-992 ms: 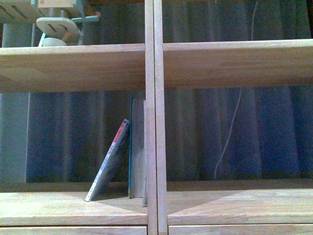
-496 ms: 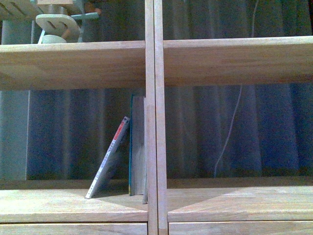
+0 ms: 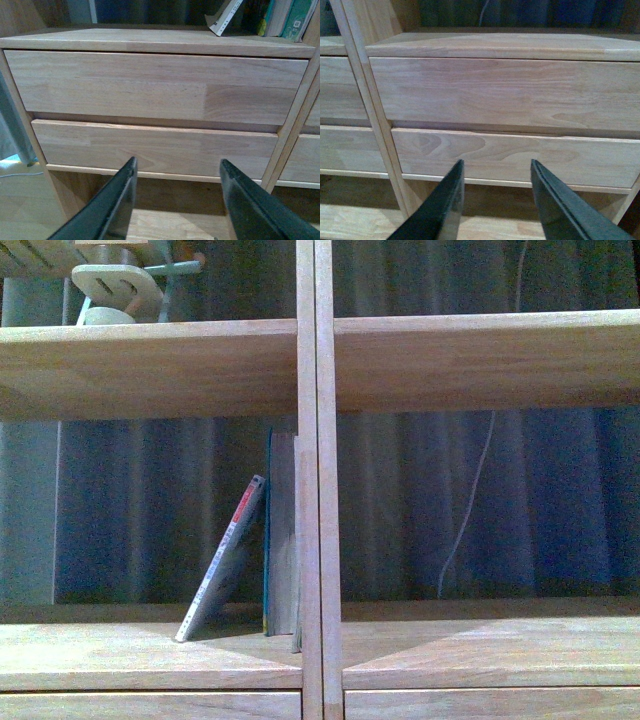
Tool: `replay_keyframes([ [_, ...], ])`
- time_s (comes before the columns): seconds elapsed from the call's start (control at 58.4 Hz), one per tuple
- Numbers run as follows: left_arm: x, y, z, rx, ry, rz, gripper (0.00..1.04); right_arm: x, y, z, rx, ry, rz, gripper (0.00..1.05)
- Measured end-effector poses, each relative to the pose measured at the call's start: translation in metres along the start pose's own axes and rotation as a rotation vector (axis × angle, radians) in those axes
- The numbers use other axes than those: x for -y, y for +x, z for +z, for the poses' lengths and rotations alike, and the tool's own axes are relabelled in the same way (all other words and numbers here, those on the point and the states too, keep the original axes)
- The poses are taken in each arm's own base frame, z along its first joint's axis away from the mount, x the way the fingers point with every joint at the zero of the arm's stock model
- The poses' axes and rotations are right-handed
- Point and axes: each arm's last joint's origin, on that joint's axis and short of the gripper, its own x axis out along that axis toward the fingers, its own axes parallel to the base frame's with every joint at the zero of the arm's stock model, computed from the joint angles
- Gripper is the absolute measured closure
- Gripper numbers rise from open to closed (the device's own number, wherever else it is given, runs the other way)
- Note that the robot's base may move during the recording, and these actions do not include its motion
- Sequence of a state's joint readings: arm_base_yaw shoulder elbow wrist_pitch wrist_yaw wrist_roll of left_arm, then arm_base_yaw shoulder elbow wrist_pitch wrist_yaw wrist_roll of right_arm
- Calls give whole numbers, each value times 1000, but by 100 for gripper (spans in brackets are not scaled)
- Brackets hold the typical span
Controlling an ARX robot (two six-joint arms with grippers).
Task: Organize books on shelf
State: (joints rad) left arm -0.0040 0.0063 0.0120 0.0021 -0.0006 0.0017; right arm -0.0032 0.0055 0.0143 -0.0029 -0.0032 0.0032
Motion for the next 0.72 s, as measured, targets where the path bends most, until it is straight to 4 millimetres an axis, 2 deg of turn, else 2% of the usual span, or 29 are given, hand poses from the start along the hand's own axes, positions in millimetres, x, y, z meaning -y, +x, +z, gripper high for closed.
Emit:
replay_keyframes([
  [0.24,0,0,0,0,0,0,6,0,0,0,0,0,0,8],
  [0.719,0,0,0,0,0,0,7,0,0,0,0,0,0,7],
])
